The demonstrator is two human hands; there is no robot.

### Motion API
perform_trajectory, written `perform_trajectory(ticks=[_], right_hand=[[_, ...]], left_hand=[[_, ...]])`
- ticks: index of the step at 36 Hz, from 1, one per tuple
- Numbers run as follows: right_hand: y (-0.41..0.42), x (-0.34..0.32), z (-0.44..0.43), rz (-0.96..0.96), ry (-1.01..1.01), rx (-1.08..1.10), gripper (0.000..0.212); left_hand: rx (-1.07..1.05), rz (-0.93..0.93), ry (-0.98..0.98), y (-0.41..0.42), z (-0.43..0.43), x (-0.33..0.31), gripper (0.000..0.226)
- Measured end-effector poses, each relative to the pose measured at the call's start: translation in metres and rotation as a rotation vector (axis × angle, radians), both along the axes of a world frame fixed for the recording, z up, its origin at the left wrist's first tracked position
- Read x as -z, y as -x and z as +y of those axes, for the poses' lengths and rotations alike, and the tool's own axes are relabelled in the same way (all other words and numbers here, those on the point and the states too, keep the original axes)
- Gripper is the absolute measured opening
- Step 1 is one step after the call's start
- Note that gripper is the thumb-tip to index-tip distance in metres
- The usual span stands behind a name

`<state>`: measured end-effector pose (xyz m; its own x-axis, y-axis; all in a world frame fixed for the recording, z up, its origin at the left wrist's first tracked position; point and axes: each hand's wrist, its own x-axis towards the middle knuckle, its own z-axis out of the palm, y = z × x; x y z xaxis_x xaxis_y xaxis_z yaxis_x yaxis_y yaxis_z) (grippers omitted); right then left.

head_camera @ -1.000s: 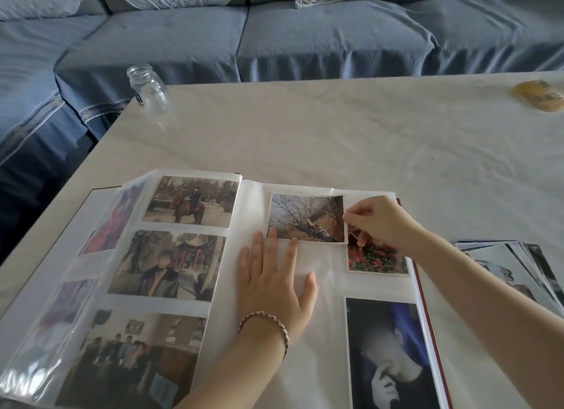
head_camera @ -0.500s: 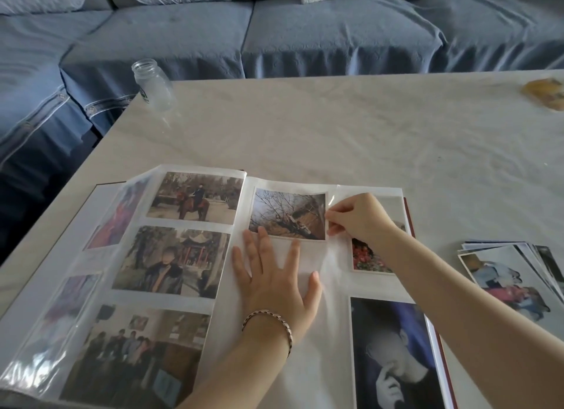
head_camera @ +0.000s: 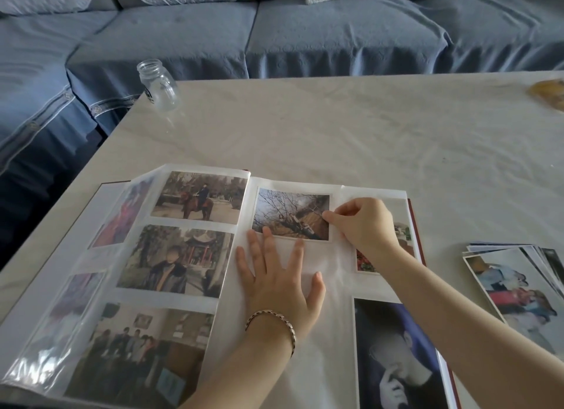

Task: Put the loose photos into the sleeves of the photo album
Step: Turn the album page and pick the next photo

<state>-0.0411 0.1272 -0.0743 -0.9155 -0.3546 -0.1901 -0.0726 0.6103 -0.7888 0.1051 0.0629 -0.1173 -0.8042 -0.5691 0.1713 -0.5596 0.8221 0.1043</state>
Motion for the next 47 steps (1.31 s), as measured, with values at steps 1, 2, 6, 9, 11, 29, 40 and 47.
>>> perform_trajectory(ticks=[1,2,6,9,11,29,40,47], right_hand=[[0.0,0.0,0.0,0.005,-0.002,-0.001,0.016],[-0.001,0.0,0.0,0.01,-0.004,-0.006,0.015],[-0.004,-0.001,0.001,0.052,-0.006,-0.017,0.012],[-0.008,-0.003,0.0,0.106,-0.01,-0.018,0.011],[-0.009,-0.003,-0.001,0.15,-0.011,-0.022,0.011],[-0.021,0.005,-0.002,0.372,-0.041,-0.082,0.009],[-0.007,0.005,-0.004,0.162,0.116,-0.092,0.016],[0.004,0.005,0.002,0.123,0.051,-0.02,0.023]], left_hand=[[0.0,0.001,0.001,0.0,0.0,0.0,0.057],[-0.001,0.001,0.001,0.0,0.0,0.0,0.057],[-0.002,0.011,0.0,0.0,0.0,0.001,0.057],[0.002,0.006,0.005,0.0,0.0,0.001,0.057],[0.002,-0.003,0.007,0.001,0.0,0.0,0.058],[-0.005,0.013,0.029,0.0,-0.001,0.002,0.059],[-0.004,-0.037,-0.001,0.0,0.0,-0.002,0.058],[-0.001,-0.062,-0.023,0.0,0.0,-0.003,0.058]])
